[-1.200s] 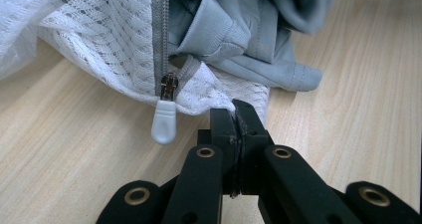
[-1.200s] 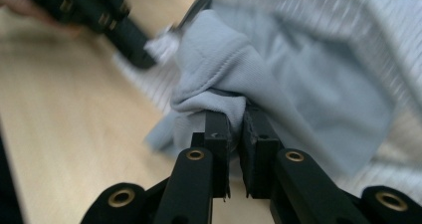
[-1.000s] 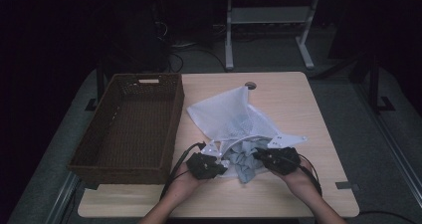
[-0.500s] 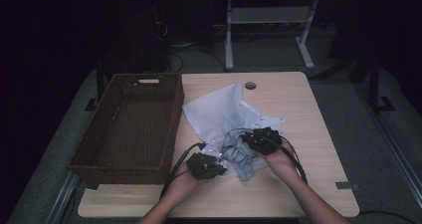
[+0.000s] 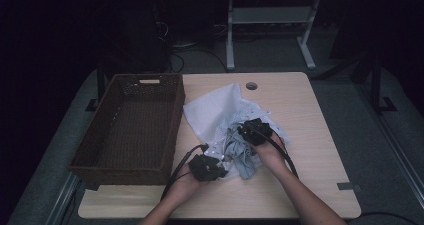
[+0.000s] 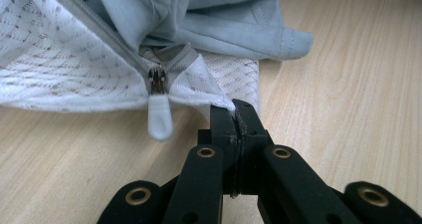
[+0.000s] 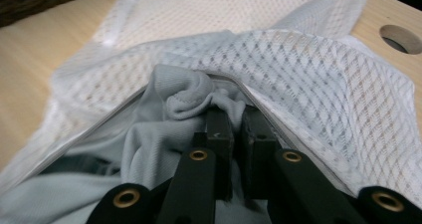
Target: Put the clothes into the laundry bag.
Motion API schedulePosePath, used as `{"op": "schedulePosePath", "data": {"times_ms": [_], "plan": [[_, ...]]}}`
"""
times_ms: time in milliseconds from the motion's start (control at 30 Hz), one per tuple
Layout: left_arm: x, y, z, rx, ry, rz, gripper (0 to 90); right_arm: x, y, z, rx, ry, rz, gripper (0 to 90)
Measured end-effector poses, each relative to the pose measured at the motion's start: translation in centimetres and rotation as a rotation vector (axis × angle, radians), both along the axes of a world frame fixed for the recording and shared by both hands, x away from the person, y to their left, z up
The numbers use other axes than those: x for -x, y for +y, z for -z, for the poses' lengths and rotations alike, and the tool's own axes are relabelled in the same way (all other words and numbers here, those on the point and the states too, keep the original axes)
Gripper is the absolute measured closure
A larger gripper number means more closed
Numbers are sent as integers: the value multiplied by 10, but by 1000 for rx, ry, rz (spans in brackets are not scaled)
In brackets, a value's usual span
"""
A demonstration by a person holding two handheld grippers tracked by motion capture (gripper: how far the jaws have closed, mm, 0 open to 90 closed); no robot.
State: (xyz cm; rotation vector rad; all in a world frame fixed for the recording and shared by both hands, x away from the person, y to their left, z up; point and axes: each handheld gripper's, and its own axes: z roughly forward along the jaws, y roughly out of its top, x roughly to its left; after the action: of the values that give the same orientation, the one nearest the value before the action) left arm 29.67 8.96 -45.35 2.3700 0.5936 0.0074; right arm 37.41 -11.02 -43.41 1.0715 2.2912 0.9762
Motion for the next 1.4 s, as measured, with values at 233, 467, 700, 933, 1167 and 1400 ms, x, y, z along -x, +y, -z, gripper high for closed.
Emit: {"op": "schedulePosePath", "data": {"times_ms": [233,467,700,933,1167,1400], "plan": [[1,1,-2,-1,-2,-10,892,-15,6,4,22,-6,31,846],[1,1,-2,-10,-2,-12,893,-30,6,5,36,-12,67,849],[2,1,-4,-11,-13,-19,893,-39,7,9,50,-26,81,849],[1,1,-3,-3,-19,-28,891,-39,0,6,-15,17,46,819],[-1,1,-1,4,-13,-34,890,-20,-19,-12,-72,47,-48,553],[-1,1,-1,3,-12,-36,890,13,-45,-29,-116,75,-94,412]]}}
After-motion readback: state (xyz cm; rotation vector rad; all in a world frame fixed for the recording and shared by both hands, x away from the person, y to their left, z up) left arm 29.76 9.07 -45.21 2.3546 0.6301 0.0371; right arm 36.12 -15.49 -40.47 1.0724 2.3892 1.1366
